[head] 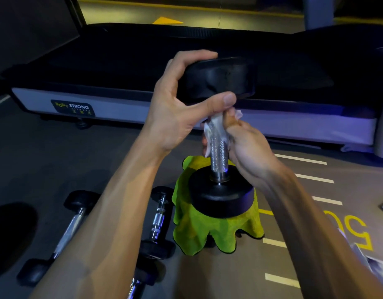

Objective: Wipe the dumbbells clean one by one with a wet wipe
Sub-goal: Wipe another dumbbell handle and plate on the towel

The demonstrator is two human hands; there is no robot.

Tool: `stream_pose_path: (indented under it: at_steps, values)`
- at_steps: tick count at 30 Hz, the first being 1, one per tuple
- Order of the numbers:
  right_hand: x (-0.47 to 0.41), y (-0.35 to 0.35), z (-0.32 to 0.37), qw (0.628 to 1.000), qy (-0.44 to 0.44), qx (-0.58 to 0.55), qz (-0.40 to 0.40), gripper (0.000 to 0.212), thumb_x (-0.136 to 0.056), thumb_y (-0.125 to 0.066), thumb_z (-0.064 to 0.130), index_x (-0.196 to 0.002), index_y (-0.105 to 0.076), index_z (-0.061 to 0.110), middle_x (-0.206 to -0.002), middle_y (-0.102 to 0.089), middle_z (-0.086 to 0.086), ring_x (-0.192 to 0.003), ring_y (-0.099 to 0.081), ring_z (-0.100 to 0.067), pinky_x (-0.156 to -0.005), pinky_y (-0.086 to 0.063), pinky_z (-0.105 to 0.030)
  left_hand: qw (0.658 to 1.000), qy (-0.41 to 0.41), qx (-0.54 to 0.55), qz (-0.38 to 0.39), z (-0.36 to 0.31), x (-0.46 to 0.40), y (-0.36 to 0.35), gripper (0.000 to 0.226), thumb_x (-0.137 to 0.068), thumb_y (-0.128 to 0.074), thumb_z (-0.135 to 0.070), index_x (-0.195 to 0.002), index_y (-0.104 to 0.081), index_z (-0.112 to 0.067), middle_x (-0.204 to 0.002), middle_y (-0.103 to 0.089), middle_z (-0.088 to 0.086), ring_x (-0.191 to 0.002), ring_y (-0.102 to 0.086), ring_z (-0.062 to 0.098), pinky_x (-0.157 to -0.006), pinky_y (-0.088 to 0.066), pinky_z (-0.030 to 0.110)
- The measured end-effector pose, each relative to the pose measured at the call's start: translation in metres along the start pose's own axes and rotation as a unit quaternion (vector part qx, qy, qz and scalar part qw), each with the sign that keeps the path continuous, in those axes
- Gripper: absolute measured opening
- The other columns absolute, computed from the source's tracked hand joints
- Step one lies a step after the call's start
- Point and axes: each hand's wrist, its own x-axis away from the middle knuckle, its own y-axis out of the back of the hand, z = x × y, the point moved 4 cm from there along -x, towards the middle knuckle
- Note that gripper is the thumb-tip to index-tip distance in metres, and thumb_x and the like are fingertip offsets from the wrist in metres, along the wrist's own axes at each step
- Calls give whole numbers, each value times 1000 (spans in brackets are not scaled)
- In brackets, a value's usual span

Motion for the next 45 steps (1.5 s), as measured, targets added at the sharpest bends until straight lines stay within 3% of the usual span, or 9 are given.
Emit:
stream_pose_path:
  at_steps: [3,10,16,20,26,32,39,42,45]
  values:
    - [-1,-4,-7,997,-35,-66,-5,65,-112,-33,50,-97,-76,4,-71,-65,-14,-64,-63,-26,-72,-55,-40,1000,3,18,5,0,2,2,57,-80,-89,-29,-128,-59,-24,-135,-58,24,-123,-64,25,-108,-53,45]
    - [13,-11,19,953,120,273,-52,16,-110,-47,26,-114,-53,11,-83,-66,9,-76,-61,10,-66,-44,-7,999,-9,18,39,-7,3,0,58,-83,-87,-21,-132,-56,-18,-134,-55,27,-120,-63,24,-98,-53,31]
    - [10,-4,19,982,61,167,-64,61,-112,-32,51,-79,-67,14,-64,-67,1,-62,-62,-6,-66,-50,-24,999,6,35,36,-9,2,-5,60,-79,-90,-29,-130,-59,-24,-136,-55,28,-125,-63,35,-106,-54,53]
    - [2,-5,9,997,53,30,-46,71,-114,-28,37,-64,-75,20,-66,-70,-9,-70,-69,-19,-86,-55,-43,998,11,55,29,-10,4,-4,57,-80,-87,-24,-128,-57,-21,-131,-59,22,-119,-65,21,-102,-55,39]
    - [28,-12,24,957,143,240,-82,17,-110,-50,25,-113,-63,15,-88,-72,4,-84,-68,-1,-79,-51,-18,996,33,73,37,-12,7,1,47,-88,-78,-25,-128,-56,-23,-122,-61,1,-112,-64,10,-95,-53,30]
    - [56,-17,5,969,166,149,-104,54,-107,-51,41,-157,-44,25,-136,-62,10,-124,-58,-6,-106,-41,-27,992,78,95,24,-10,4,-4,18,-109,-48,-30,-121,-63,-31,-107,-57,11,-94,-54,28,-75,-43,43]
    - [33,-15,9,956,173,73,-226,37,-100,-69,24,-135,-67,11,-127,-75,5,-120,-69,-4,-107,-53,-35,993,63,97,34,-12,0,-7,20,-108,-52,-34,-125,-62,-28,-124,-63,21,-112,-65,28,-84,-53,34]
    - [16,-15,10,961,147,129,-195,28,-98,-65,41,-112,-74,18,-100,-80,3,-99,-73,-14,-92,-58,-42,992,61,109,23,-9,1,-5,24,-105,-54,-36,-125,-63,-28,-128,-61,24,-120,-63,42,-92,-55,54]
    - [-2,-7,10,985,122,78,-94,29,-102,-61,39,-110,-75,15,-102,-81,-3,-102,-75,-25,-99,-56,-45,989,80,124,12,-10,3,-2,20,-108,-52,-29,-125,-62,-24,-117,-66,6,-109,-67,23,-88,-55,40]
